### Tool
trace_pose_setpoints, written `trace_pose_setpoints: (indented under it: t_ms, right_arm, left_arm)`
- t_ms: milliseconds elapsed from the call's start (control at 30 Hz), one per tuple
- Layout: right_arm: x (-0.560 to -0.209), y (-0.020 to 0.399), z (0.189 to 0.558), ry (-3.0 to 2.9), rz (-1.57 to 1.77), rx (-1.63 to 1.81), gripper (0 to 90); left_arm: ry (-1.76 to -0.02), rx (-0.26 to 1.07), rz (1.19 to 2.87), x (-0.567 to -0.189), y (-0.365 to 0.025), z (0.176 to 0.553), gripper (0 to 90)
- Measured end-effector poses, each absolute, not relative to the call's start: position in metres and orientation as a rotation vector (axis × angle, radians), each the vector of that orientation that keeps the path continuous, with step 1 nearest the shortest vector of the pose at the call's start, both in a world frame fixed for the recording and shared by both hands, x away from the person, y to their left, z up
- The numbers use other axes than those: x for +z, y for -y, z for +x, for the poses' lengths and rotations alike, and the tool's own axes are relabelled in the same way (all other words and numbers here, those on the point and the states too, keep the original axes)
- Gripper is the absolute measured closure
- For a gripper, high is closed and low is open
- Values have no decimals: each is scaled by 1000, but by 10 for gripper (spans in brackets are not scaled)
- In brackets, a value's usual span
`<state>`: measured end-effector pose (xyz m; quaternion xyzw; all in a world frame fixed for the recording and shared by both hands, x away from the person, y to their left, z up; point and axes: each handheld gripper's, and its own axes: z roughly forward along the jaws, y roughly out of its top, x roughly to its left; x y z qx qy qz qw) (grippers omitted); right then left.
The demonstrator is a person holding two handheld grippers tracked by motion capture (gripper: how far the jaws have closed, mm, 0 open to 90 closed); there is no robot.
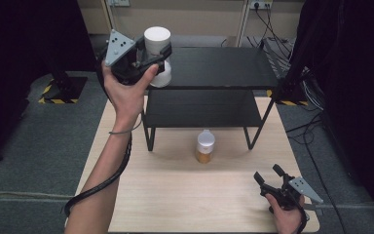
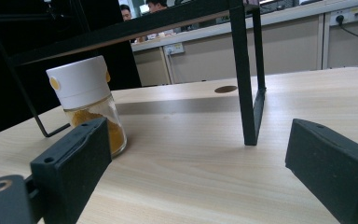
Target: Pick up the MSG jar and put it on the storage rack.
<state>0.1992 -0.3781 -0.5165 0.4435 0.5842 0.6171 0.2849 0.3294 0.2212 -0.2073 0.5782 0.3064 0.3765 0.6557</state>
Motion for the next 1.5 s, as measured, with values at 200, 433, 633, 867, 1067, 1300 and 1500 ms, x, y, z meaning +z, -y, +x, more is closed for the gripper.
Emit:
trace_pose_setpoints:
  t_ms: [200,433,633,867,1067,1300,1500]
  right_arm:
    - [-516,378,199,-1564,1187,1652,71]
    - [-516,379,200,-1569,1185,1651,71]
    - [-516,379,200,-1569,1186,1651,72]
    - [-516,378,200,-1574,1181,1647,71]
    - [-515,378,200,-1577,1181,1645,71]
    - [-515,378,200,-1578,1182,1643,71]
    - [-515,379,201,-1577,1182,1647,71]
  left_arm:
    - [-720,860,1318,-207,-220,336,333]
    - [-743,873,1318,-211,-220,341,333]
    - [-757,869,1315,-214,-222,345,332]
    - [-754,869,1302,-217,-223,346,332]
    - [-744,865,1290,-222,-227,347,329]
    - [-738,865,1291,-223,-229,348,305]
    - [-714,922,1311,-222,-223,345,91]
